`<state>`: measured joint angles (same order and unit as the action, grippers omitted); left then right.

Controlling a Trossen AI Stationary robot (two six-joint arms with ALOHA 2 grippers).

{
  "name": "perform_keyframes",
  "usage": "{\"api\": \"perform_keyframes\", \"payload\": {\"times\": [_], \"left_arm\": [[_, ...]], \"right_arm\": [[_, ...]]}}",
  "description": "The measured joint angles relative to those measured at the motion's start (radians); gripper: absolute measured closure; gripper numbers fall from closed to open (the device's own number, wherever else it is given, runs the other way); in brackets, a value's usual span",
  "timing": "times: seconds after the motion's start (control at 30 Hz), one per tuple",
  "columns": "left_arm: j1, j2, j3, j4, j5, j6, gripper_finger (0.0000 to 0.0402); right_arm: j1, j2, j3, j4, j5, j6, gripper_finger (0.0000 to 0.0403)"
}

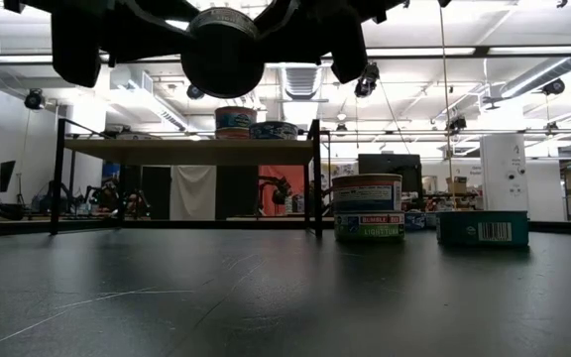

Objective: Stack canned seafood by type on shelf
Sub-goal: Stack the green/white tuna can on top of the other green/white tuna can on the shelf

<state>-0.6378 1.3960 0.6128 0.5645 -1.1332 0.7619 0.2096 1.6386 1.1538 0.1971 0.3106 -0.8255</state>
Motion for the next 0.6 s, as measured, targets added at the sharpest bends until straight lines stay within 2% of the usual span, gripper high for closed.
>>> {"api": "perform_keyframes", "payload": {"times": [0.43,0.6], "left_arm": [[0.034,0.000,0.000,-0.014,0.047,-0.012,0.0203],[0.034,0.000,0.000,-0.030,0.055,-0.016,0.0267]], "right_arm": [[0.002,0.000,0.000,-0.006,0.000,-0.031,0.0272],[0.002,0.000,0.000,-0.010,0.000,-0.031,0.0272]]}}
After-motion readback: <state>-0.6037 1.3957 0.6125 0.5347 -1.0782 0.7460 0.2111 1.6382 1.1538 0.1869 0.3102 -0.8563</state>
